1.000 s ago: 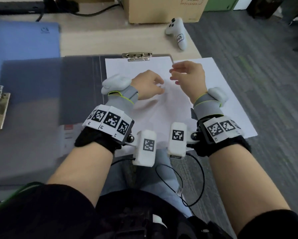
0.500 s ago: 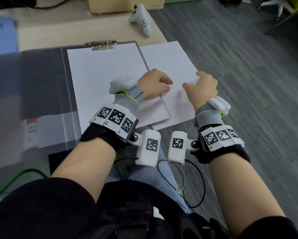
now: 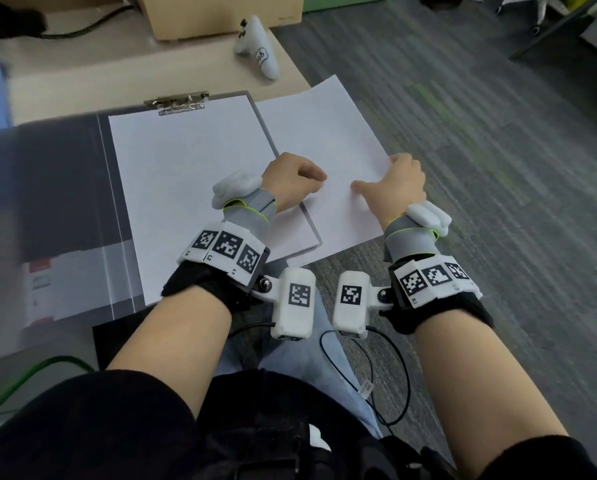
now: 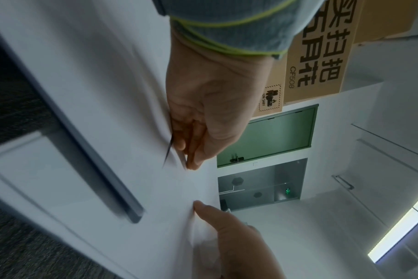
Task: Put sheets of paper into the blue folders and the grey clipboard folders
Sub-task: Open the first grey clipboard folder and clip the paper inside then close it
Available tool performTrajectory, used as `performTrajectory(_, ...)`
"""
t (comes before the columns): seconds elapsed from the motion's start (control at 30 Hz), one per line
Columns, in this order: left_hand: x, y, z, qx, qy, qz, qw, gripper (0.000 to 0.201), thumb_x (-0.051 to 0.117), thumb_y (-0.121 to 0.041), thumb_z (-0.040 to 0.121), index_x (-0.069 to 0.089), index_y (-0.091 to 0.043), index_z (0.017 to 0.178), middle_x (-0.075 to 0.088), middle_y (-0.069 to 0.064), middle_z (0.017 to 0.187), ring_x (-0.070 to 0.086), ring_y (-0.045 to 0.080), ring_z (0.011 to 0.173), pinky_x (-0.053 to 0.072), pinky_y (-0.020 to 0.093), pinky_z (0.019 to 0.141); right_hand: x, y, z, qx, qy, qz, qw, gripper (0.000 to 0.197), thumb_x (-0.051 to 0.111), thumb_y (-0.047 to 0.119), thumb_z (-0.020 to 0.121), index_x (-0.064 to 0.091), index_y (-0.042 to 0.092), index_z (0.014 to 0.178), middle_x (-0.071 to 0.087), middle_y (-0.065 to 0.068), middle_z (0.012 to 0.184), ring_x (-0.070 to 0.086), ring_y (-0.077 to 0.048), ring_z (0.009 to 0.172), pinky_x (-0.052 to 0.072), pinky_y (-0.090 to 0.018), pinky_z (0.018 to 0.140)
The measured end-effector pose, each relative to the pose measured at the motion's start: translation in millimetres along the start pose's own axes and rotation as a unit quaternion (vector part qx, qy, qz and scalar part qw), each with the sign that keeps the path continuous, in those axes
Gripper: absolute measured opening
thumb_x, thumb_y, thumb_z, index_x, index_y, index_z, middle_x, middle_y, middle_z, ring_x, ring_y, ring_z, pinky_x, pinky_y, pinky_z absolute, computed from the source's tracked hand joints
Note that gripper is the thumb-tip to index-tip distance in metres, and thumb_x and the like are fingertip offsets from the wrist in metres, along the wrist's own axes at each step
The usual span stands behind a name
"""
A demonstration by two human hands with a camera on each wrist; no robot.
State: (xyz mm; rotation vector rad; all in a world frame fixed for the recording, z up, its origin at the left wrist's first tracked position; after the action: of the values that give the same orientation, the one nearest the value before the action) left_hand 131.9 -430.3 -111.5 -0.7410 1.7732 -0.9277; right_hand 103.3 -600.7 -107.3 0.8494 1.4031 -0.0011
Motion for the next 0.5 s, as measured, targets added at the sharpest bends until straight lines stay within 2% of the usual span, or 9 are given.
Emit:
performTrajectory(0.2, -2, 4, 2, 0.006, 0.004, -0.016, 1.000, 0.023, 0.062, -0.010, 0.085, 0.070, -0.011, 0.107, 0.070, 0.006, 0.114, 0.061, 0.015, 0.105, 0.045, 0.029, 0.099, 0, 6, 3, -0.011, 0.007, -0.011, 1.000, 0.057, 0.072, 0.030, 0.072, 0.048, 0.008, 0.120, 0.045, -0.011, 0.127, 0.043, -0.031, 0.119, 0.041, -0.040, 0.088)
performTrajectory(0.33, -1, 4, 3, 0.015, 0.006, -0.022, 1.000, 0.022, 0.062, -0.010, 0.086, 0.070, -0.009, 0.107, 0.070, 0.008, 0.113, 0.060, 0.013, 0.098, 0.045, 0.027, 0.096, -5, 11, 2, -0.045, -0.011, -0.004, 0.999, 0.049, 0.064, 0.014, 0.077, 0.049, 0.010, 0.123, 0.044, -0.011, 0.127, 0.046, -0.031, 0.116, 0.042, -0.038, 0.085)
performTrajectory(0.4, -1, 5, 5, 0.018, 0.002, -0.025, 1.000, 0.021, 0.062, -0.014, 0.087, 0.070, -0.008, 0.105, 0.070, 0.008, 0.107, 0.059, 0.009, 0.089, 0.045, 0.024, 0.086, -13, 17, 1, -0.069, -0.025, 0.011, 0.997, 0.042, 0.057, 0.013, 0.081, 0.052, 0.012, 0.123, 0.050, -0.008, 0.126, 0.051, -0.029, 0.112, 0.039, -0.033, 0.079)
performTrajectory(0.5, 0, 3, 5, 0.024, 0.010, -0.056, 0.998, 0.026, 0.059, -0.024, 0.091, 0.069, -0.004, 0.106, 0.067, 0.004, 0.094, 0.058, -0.009, 0.068, 0.041, 0.008, 0.065, -23, 31, -5, -0.101, -0.039, 0.063, 0.992, 0.022, 0.053, 0.019, 0.084, 0.063, 0.014, 0.103, 0.066, -0.006, 0.109, 0.061, -0.029, 0.099, 0.048, -0.033, 0.078)
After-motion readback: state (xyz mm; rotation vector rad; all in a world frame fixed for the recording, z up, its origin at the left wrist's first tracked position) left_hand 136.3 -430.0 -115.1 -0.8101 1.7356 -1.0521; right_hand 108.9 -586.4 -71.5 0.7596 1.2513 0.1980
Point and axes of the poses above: each hand's wrist, its own z-axis towards the middle knuckle, its own x-axis out of the palm, y = z × x, the point moved 5 cm from there along z, towards the middle knuckle
